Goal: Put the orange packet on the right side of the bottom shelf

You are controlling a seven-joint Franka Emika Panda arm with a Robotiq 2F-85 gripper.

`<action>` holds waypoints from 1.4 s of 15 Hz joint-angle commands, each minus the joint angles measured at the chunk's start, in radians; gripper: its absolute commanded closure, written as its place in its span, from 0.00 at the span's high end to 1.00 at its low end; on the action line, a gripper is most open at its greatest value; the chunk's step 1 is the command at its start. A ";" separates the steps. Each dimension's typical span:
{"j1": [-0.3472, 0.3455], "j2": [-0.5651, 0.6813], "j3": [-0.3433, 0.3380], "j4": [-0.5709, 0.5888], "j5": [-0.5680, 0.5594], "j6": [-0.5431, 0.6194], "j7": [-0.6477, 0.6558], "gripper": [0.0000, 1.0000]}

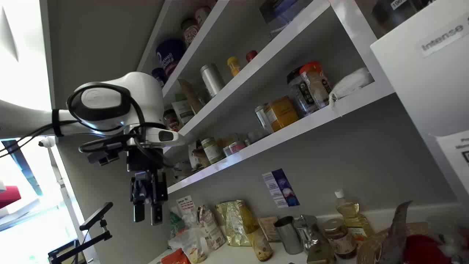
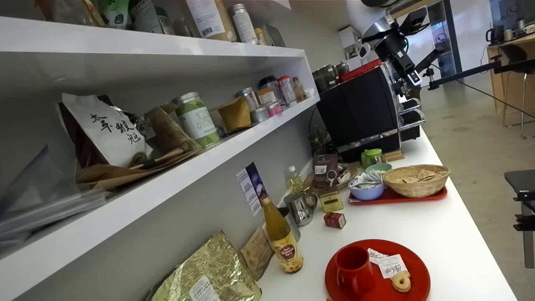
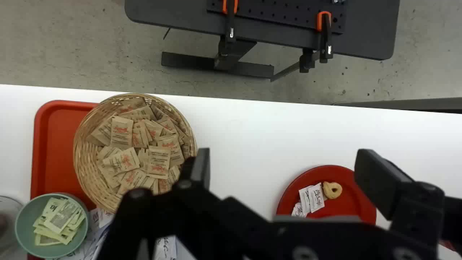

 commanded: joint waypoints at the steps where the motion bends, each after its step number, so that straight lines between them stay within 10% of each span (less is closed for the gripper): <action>1: -0.022 0.002 0.020 0.002 0.004 -0.002 -0.004 1.00; 12: -0.022 0.046 0.043 0.010 0.022 0.108 0.072 1.00; 21: 0.068 0.183 0.221 -0.123 0.046 0.382 0.197 1.00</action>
